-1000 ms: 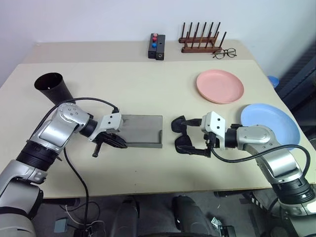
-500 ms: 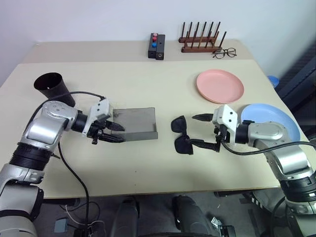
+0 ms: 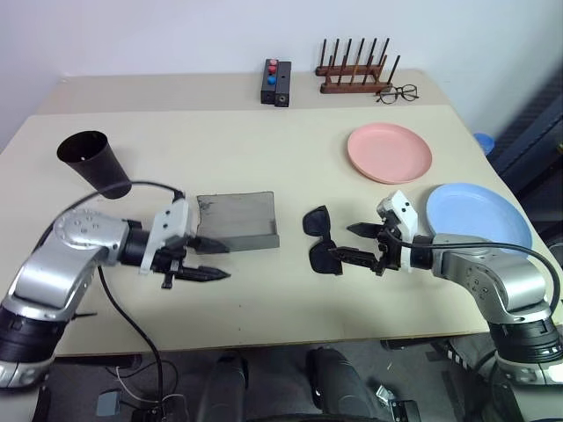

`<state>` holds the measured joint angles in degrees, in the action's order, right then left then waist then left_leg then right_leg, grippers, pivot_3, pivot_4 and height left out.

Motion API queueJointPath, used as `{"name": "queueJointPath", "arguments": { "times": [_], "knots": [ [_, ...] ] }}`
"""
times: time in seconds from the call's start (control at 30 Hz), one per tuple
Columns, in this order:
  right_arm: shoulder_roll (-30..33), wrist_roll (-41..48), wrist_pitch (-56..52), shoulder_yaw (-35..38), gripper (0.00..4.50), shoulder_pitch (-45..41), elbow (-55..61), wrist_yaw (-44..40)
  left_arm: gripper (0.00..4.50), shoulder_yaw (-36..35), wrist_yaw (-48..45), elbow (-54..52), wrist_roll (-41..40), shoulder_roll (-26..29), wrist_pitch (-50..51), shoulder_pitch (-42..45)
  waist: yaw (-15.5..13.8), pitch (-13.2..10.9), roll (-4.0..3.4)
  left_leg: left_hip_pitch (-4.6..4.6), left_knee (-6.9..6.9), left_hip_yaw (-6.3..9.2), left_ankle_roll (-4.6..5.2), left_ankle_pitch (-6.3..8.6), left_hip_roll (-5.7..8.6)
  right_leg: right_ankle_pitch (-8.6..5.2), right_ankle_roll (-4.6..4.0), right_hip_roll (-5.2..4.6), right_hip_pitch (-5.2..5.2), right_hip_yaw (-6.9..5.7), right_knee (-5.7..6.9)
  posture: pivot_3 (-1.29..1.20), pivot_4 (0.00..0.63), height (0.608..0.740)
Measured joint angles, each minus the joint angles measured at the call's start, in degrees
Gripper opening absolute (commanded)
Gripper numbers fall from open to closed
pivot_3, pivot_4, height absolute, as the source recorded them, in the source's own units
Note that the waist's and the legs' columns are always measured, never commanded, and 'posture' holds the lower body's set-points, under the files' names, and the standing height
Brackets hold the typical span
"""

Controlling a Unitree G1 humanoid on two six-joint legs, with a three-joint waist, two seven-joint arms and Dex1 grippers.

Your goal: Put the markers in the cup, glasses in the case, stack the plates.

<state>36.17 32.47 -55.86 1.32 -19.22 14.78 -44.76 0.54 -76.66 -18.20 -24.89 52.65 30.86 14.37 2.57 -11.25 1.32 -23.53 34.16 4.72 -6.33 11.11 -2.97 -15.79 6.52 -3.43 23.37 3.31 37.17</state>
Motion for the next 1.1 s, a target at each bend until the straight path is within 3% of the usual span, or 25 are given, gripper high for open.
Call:
{"name": "queueJointPath", "arguments": {
  "times": [0.23, 0.63, 0.73, 0.87, 0.93, 1.03, 1.1],
  "knots": [
    [-5.27, 2.97, -8.00, 1.43, 4.50, -3.64, -1.18, 6.24, 2.28, -4.02, 4.45, -5.29, -0.63, 0.00, -2.87, -10.82, -0.13, 0.00, 0.00, -0.02, 0.05, -0.02, 0.00, 0.00, 0.02, 0.01, -0.04, -0.04, -0.02, 0.01, -0.07, 0.00, 0.150, 0.740],
    [-8.69, 4.90, -15.04, 2.73, 4.50, -8.18, -7.66, 10.81, 2.28, -6.37, 9.04, -5.62, -1.57, -2.76, -7.52, -14.01, -0.03, 0.00, -0.02, -0.03, 0.03, -0.02, 0.01, 0.01, 0.02, 0.01, -0.04, -0.03, 0.00, 0.01, -0.07, 0.00, 0.150, 0.740],
    [-9.44, 5.16, -16.27, 3.84, 3.62, -8.48, -8.31, 11.88, 2.32, -6.36, 9.64, -5.63, -1.65, -2.75, -7.51, -14.02, -0.03, 0.00, -0.02, -0.03, 0.03, -0.03, 0.01, 0.01, 0.02, 0.01, -0.04, -0.03, 0.00, 0.01, -0.07, 0.00, 0.150, 0.740],
    [-10.40, 5.53, -17.78, 4.39, 1.64, -8.49, -8.84, 13.06, 2.32, -6.26, 9.99, -5.63, -1.69, -2.75, -7.50, -14.06, -0.02, 0.00, -0.02, -0.04, 0.03, -0.03, 0.01, 0.01, 0.02, 0.01, -0.04, -0.03, 0.01, 0.01, -0.08, 0.00, 0.150, 0.740],
    [-10.40, 6.00, -18.36, 4.82, 1.64, -8.55, -8.85, 13.39, 2.32, -6.20, 10.24, -5.63, -1.72, -2.75, -7.49, -14.13, -0.03, 0.00, -0.02, -0.04, 0.03, -0.03, 0.01, 0.01, 0.02, 0.01, -0.04, -0.03, 0.01, 0.02, -0.08, 0.00, 0.150, 0.740],
    [-10.62, 6.19, -18.96, 5.16, 0.84, -8.64, -8.88, 14.02, 2.32, -5.90, 10.42, -5.63, -1.83, -2.75, -7.49, -14.13, -0.02, 0.00, -0.02, -0.04, 0.03, -0.03, 0.01, 0.01, 0.02, 0.01, -0.04, -0.03, 0.01, 0.01, -0.07, 0.00, 0.150, 0.740],
    [-11.02, 7.32, -19.20, 5.99, 0.04, -8.88, -8.91, 13.82, 2.32, -5.83, 10.56, -5.63, -1.84, -2.75, -7.48, -14.14, -0.02, 0.00, -0.02, -0.04, 0.03, -0.03, 0.01, 0.01, 0.02, 0.01, -0.04, -0.03, 0.01, 0.01, -0.07, 0.00, 0.150, 0.740]
  ]
}}
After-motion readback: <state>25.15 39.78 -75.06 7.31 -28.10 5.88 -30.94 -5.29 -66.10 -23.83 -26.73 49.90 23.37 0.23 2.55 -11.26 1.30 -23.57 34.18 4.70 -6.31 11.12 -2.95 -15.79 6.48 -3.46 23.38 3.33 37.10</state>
